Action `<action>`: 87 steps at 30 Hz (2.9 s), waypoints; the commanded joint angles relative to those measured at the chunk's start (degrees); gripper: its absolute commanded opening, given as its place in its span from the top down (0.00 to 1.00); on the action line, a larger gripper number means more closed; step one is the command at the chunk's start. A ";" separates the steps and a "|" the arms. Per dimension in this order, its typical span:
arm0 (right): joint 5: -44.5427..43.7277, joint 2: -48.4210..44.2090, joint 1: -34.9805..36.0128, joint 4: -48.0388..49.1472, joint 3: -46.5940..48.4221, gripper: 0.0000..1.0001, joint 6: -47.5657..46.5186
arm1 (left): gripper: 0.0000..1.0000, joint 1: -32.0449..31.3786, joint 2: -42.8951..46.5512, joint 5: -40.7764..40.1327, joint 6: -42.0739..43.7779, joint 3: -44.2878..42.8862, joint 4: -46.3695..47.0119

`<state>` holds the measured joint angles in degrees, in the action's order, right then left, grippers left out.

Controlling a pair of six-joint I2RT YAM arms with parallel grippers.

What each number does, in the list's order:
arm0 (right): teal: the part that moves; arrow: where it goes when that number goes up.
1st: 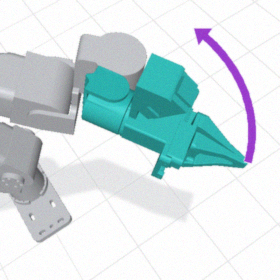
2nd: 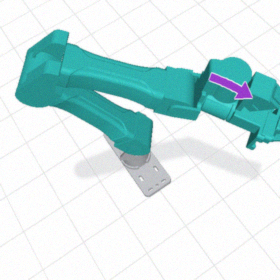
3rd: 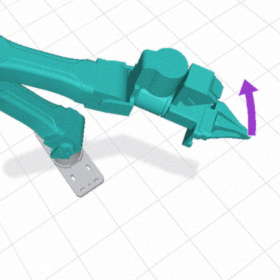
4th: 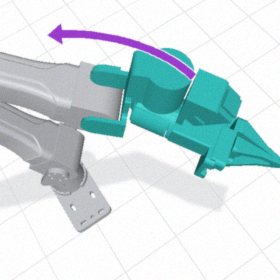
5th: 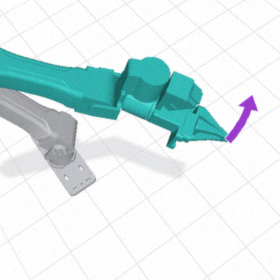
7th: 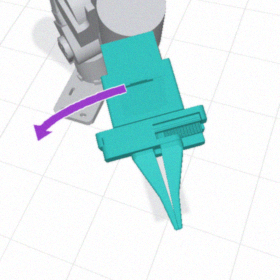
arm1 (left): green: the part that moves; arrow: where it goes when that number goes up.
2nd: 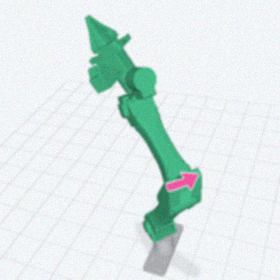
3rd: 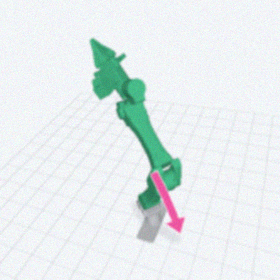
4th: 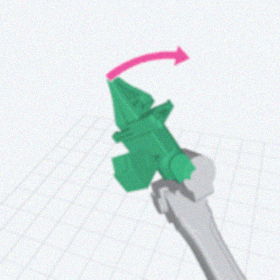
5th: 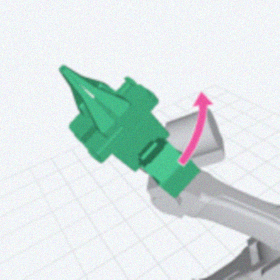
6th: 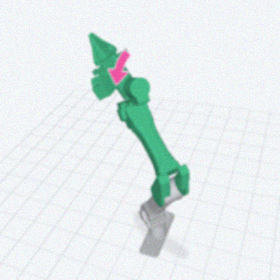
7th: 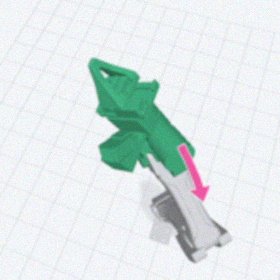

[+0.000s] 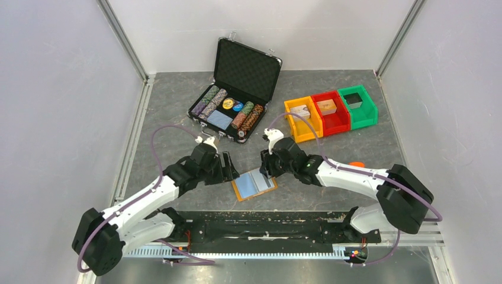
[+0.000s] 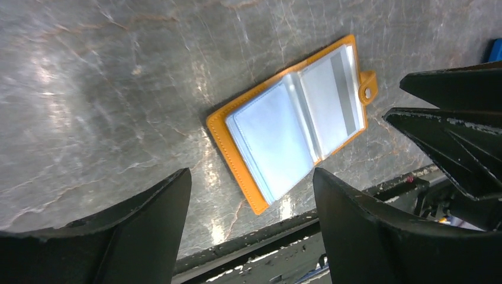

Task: Take the credit cards out of the card holder
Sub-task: Remove the credit card from the card holder.

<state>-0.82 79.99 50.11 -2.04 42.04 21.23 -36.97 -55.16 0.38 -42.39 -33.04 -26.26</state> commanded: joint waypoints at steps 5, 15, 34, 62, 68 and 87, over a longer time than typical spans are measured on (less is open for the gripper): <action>9.16 2.97 1.24 10.57 -1.88 0.60 6.41 | 0.25 0.23 -4.96 11.08 -6.49 4.66 16.92; 6.17 7.82 0.99 11.58 -3.28 0.59 7.46 | 0.48 0.23 -9.38 18.07 -9.26 9.68 30.53; 2.80 5.92 -2.68 7.58 -5.89 0.57 5.87 | 0.54 0.23 -20.20 14.91 -7.18 9.20 26.61; 21.57 3.70 -6.57 23.62 -13.36 0.72 12.59 | 0.55 0.22 -21.02 15.90 -7.18 9.14 27.05; 22.44 3.38 -6.86 25.29 -14.18 0.72 13.54 | 0.55 0.21 -20.79 16.03 -7.22 9.13 27.14; 25.38 0.58 -7.30 28.78 -15.55 0.73 16.26 | 0.54 0.21 -20.44 17.11 -7.62 8.90 27.67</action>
<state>21.58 80.86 42.87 21.28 27.53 35.66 -36.93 -74.96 18.15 -49.93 -23.86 4.40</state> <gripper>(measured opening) 0.274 0.455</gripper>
